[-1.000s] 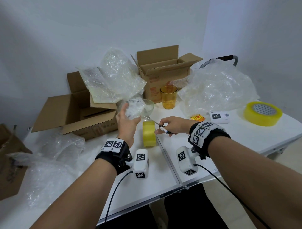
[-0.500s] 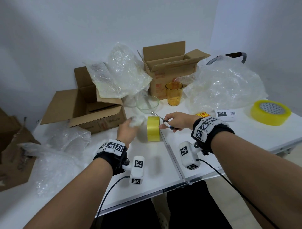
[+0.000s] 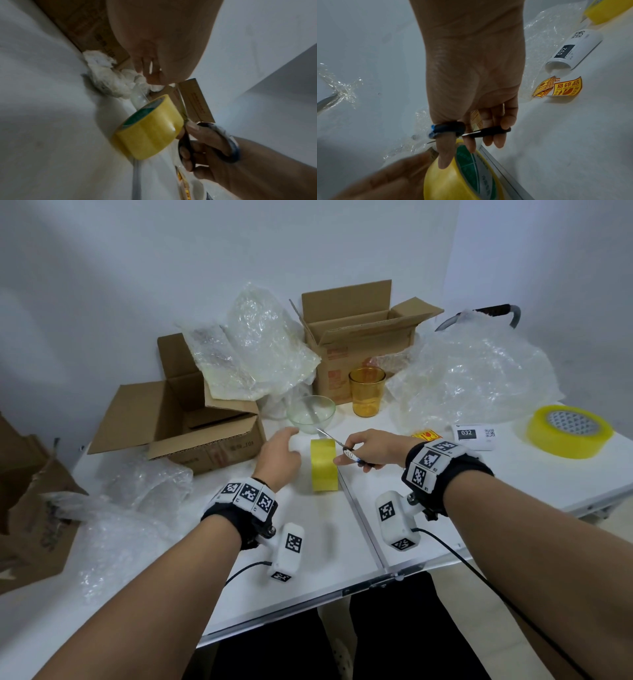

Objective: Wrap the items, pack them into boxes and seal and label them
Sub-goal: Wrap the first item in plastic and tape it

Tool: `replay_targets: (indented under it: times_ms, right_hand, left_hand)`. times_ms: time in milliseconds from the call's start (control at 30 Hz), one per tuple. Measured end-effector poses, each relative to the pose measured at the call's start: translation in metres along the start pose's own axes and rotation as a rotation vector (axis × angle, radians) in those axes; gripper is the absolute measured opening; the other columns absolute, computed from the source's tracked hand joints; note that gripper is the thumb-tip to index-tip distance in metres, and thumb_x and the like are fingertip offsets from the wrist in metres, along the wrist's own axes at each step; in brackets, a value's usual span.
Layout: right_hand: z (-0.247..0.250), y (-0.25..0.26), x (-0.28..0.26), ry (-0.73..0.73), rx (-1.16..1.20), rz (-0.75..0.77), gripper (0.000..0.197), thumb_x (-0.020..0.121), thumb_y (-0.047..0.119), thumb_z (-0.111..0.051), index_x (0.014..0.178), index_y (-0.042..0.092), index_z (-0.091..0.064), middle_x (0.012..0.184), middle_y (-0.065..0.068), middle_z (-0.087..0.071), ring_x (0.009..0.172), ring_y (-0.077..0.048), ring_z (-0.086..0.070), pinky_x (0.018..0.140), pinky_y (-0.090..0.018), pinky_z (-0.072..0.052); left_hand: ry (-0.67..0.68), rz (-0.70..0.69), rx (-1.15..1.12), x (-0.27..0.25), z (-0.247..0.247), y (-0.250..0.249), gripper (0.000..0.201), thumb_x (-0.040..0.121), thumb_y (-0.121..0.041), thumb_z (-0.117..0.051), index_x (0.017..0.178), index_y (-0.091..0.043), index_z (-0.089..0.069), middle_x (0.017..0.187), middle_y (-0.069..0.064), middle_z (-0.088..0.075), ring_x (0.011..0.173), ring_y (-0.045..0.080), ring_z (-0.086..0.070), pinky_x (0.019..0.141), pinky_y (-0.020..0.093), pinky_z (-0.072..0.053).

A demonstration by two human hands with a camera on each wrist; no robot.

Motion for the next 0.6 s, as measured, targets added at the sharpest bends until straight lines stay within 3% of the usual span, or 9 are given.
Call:
replay_targets:
  times_ms: [100, 167, 267, 367, 600]
  right_hand:
    - [0.0, 0.0, -0.002, -0.009, -0.01, 0.007, 0.034, 0.079, 0.05, -0.074, 0.091, 0.021, -0.061, 0.075, -0.001, -0.055, 0.067, -0.015, -0.055, 0.061, -0.023, -0.041]
    - [0.0, 0.0, -0.003, -0.008, -0.012, 0.016, 0.032, 0.079, 0.05, -0.074, 0.089, 0.022, -0.06, 0.075, -0.001, -0.056, 0.067, -0.015, -0.056, 0.062, -0.022, -0.041]
    - [0.0, -0.001, -0.004, -0.014, -0.015, 0.026, 0.032, 0.079, 0.05, -0.074, 0.091, 0.022, -0.061, 0.074, 0.0, -0.056, 0.067, -0.014, -0.056, 0.062, -0.022, -0.041]
    - [0.0, 0.0, -0.003, -0.02, -0.019, 0.041, 0.035, 0.08, 0.05, -0.074, 0.095, 0.02, -0.062, 0.074, 0.0, -0.057, 0.068, -0.014, -0.057, 0.064, -0.023, -0.042]
    - [-0.001, -0.001, -0.004, -0.03, 0.002, 0.062, 0.033, 0.079, 0.05, -0.074, 0.09, 0.022, -0.062, 0.073, 0.001, -0.058, 0.067, -0.013, -0.059, 0.064, -0.023, -0.043]
  left_hand:
    - [0.135, 0.011, -0.203, 0.01, -0.012, -0.018, 0.054, 0.096, -0.01, -0.05, 0.148, -0.021, -0.04, 0.146, 0.005, -0.047, 0.134, 0.018, -0.044, 0.109, 0.033, -0.038]
    - [0.22, 0.027, -0.221, 0.018, -0.019, -0.024, 0.055, 0.096, -0.011, -0.055, 0.148, -0.015, -0.038, 0.144, 0.005, -0.049, 0.131, 0.018, -0.047, 0.11, 0.032, -0.038]
    - [0.203, 0.002, -0.111, 0.031, -0.018, -0.024, 0.043, 0.093, -0.014, -0.062, 0.135, -0.011, -0.055, 0.12, 0.005, -0.064, 0.113, 0.018, -0.059, 0.105, 0.033, -0.045]
    - [0.157, 0.002, -0.107, 0.037, -0.015, -0.022, 0.027, 0.089, -0.016, -0.068, 0.115, -0.015, -0.067, 0.098, 0.001, -0.068, 0.099, 0.017, -0.063, 0.1, 0.035, -0.049]
    - [0.147, 0.039, -0.082, 0.04, -0.015, -0.024, 0.033, 0.087, -0.02, -0.07, 0.12, -0.014, -0.065, 0.1, 0.001, -0.065, 0.101, 0.02, -0.062, 0.099, 0.033, -0.048]
Point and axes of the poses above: each hand's wrist, its own x-axis towards the middle knuckle, its own z-axis out of the back of the hand, y = z × x, the point moved 8 cm from there along x, towards the middle knuckle
